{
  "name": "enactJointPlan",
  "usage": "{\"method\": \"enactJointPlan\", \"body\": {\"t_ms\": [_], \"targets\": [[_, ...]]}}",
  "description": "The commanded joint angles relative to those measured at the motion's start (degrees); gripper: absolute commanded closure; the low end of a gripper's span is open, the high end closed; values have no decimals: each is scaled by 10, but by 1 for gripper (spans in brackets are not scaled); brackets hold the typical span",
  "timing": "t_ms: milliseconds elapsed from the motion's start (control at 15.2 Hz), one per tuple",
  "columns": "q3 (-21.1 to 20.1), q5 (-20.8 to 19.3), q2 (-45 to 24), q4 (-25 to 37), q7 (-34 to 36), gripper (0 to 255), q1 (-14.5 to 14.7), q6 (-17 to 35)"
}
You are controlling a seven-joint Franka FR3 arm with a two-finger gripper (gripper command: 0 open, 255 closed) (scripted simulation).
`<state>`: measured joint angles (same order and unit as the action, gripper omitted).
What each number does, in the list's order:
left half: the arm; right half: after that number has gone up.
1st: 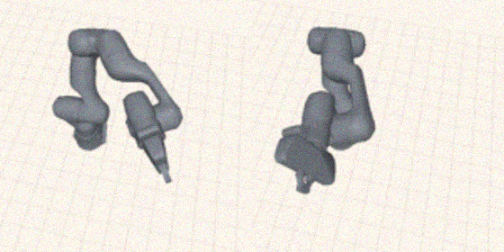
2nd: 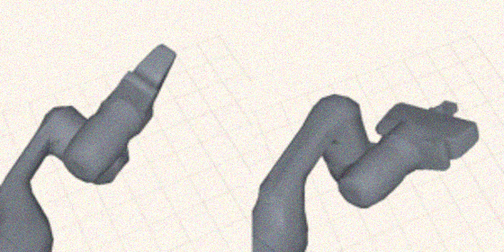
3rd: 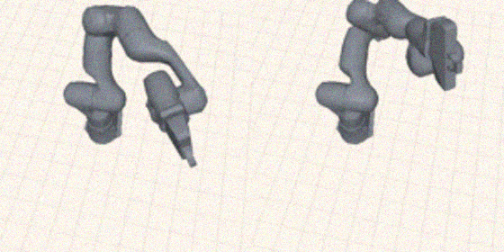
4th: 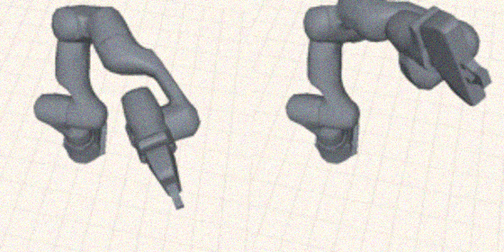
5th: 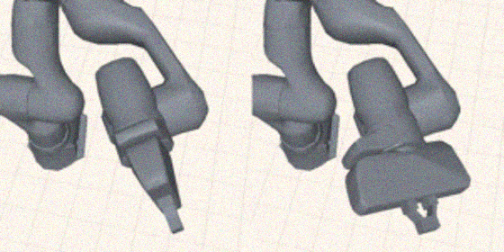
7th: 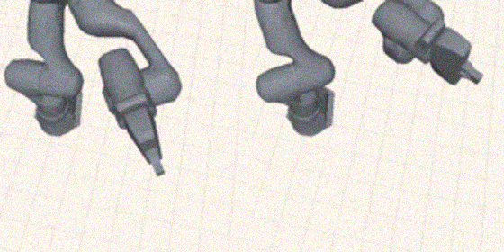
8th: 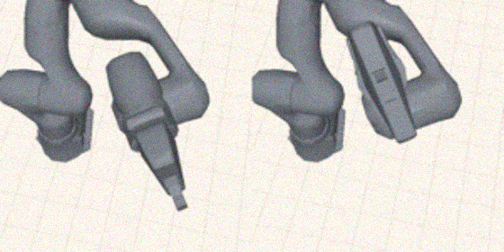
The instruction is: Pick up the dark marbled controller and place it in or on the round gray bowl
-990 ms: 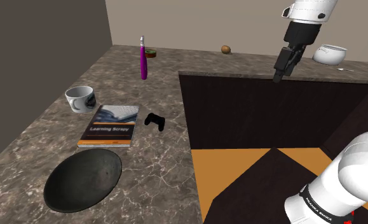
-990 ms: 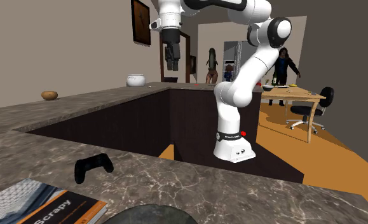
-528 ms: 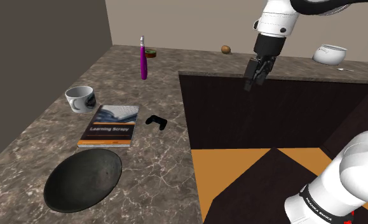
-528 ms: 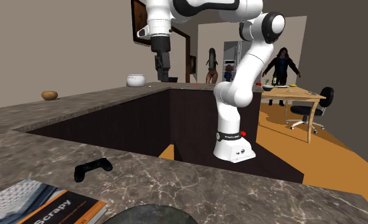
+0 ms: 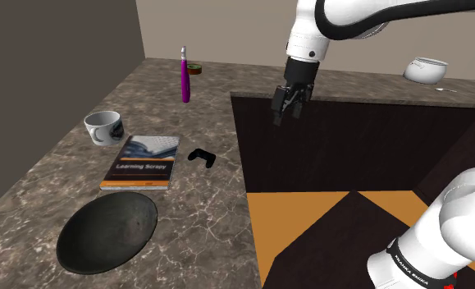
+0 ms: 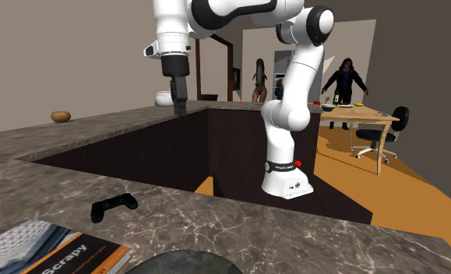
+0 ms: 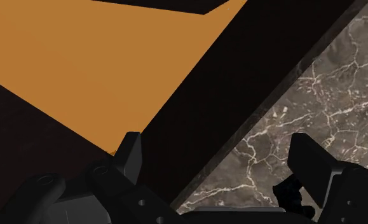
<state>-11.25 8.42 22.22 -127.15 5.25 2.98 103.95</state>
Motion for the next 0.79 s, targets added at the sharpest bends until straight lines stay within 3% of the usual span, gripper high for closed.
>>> {"method": "enactJointPlan", "body": {"t_ms": [0,726], "targets": [[-11,4,-37,20,13,0,4,19],[-64,-12,-256,171,91,0,34,100]]}}
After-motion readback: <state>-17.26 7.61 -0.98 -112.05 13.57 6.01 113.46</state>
